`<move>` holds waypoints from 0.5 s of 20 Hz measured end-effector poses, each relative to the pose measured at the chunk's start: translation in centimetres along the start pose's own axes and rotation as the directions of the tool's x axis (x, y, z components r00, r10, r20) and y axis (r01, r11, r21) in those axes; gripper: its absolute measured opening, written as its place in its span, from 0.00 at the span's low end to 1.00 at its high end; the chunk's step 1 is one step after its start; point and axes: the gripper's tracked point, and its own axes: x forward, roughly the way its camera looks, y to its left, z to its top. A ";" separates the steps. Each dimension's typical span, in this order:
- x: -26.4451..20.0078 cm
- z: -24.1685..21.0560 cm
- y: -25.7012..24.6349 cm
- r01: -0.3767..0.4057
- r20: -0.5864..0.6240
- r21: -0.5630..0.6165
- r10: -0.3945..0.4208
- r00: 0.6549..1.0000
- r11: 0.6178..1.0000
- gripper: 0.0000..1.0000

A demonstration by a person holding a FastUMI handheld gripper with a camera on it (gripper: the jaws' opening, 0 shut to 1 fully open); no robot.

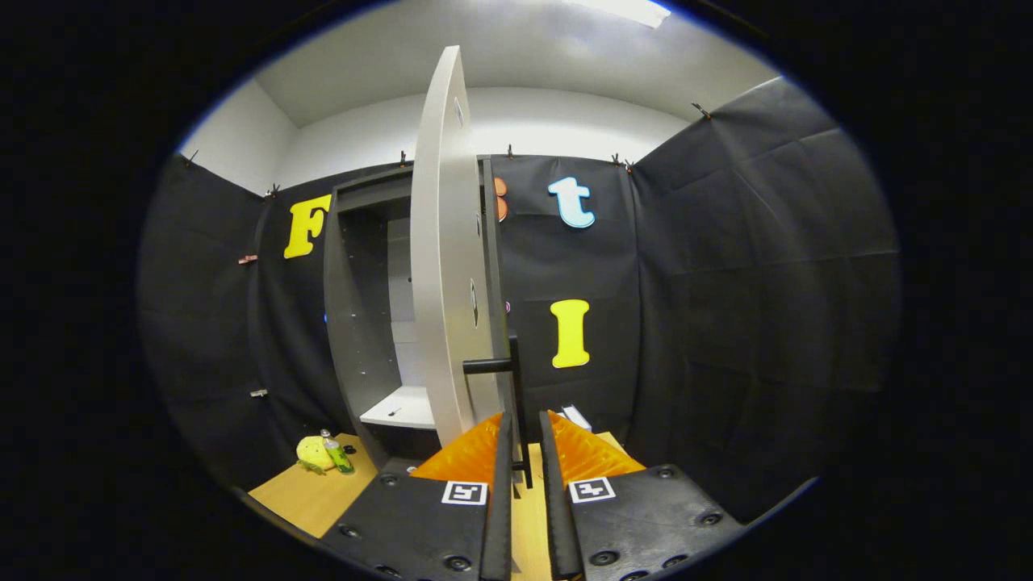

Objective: Open the shoe cabinet door, grab the shoes and put them into the shoe cabinet, then close the shoe cabinet door.

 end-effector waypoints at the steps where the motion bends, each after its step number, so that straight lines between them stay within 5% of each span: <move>1: -0.6 0.1 0.3 -0.005 0.000 0.000 0.005 1.000 1.000 0.22; 10: -5.8 -6.5 9.1 -0.141 -0.046 -0.026 0.140 0.989 0.990 0.22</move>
